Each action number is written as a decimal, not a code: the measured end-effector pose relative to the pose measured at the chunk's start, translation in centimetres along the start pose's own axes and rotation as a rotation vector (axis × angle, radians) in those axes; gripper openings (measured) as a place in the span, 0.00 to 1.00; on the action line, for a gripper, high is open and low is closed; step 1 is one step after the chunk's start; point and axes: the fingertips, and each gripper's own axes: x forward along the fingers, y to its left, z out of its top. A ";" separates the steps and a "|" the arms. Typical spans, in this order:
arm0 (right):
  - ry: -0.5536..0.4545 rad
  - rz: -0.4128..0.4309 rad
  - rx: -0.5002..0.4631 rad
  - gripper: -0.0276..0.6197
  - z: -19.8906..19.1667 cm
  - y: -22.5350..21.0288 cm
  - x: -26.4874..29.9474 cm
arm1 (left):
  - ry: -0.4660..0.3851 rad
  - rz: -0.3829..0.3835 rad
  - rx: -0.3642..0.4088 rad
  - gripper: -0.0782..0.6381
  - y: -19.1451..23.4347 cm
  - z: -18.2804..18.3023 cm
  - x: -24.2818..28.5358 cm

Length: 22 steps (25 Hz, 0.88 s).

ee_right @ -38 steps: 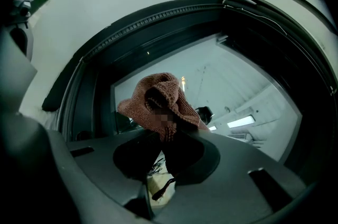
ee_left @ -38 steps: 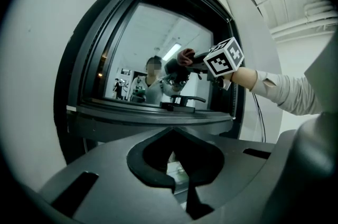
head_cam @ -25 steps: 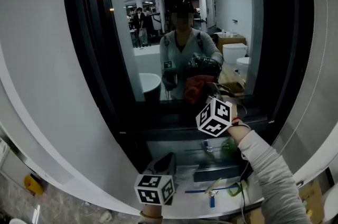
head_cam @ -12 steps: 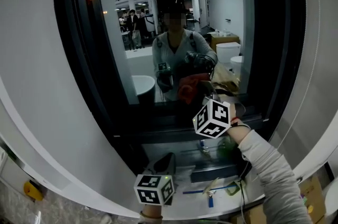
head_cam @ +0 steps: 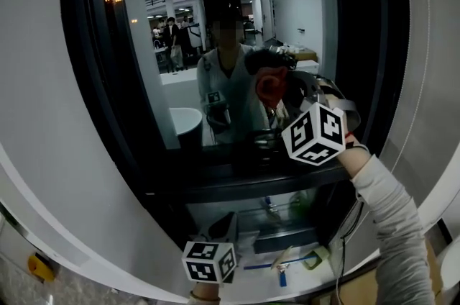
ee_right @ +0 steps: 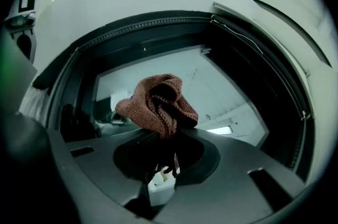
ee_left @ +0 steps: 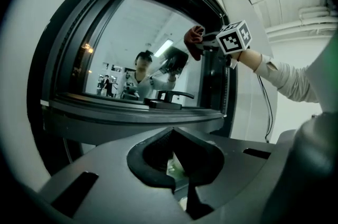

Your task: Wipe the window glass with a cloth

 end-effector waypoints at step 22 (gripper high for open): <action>0.209 -0.553 -0.067 0.14 -4.4 -33.0 -1.0 | 0.003 0.000 -0.010 0.12 2.4 0.9 3.6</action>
